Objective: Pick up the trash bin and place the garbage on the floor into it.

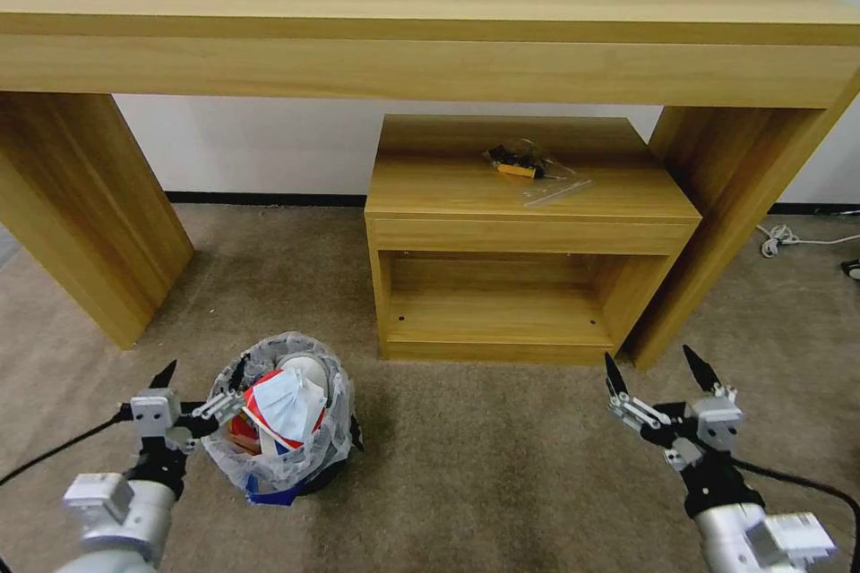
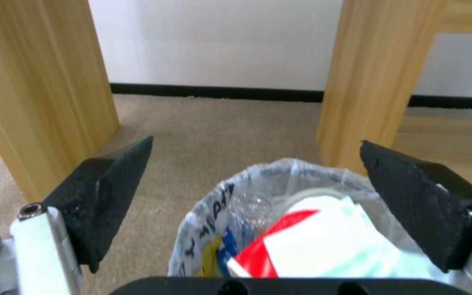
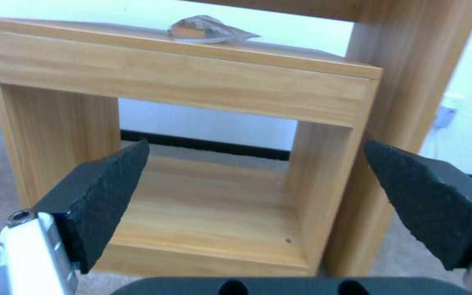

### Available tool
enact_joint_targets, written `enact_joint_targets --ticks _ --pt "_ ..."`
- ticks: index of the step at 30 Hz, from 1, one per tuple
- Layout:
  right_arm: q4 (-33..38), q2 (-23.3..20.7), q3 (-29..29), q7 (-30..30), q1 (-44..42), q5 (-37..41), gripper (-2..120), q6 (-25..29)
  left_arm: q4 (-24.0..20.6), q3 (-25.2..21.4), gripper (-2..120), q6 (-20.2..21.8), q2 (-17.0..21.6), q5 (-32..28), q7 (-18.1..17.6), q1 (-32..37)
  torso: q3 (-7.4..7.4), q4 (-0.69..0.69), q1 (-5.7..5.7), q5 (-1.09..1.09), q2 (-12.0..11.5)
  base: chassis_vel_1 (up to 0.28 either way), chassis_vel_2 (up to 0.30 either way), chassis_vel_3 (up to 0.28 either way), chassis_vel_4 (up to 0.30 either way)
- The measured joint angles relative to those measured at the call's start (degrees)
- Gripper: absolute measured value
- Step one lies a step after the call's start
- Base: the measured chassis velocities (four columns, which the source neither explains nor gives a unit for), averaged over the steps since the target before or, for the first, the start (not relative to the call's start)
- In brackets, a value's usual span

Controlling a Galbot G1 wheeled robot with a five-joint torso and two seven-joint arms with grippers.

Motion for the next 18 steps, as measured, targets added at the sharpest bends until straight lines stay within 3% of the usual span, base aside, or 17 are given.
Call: enact_joint_targets --ticks 3,18 --pt "1.11 0.81 1.35 0.99 -5.96 -1.71 100 4.20 -1.19 -0.27 100 -2.97 0.67 -0.29 0.12 3.69 0.00 -0.01 0.00 0.00 0.00 0.000 0.000 0.000 0.000" --pt "1.61 0.65 2.12 0.99 -8.03 -1.84 100 4.71 -1.39 0.04 100 -3.40 1.32 -0.64 -0.24 4.02 0.01 -0.01 0.00 0.00 0.00 0.000 0.000 0.000 0.000"
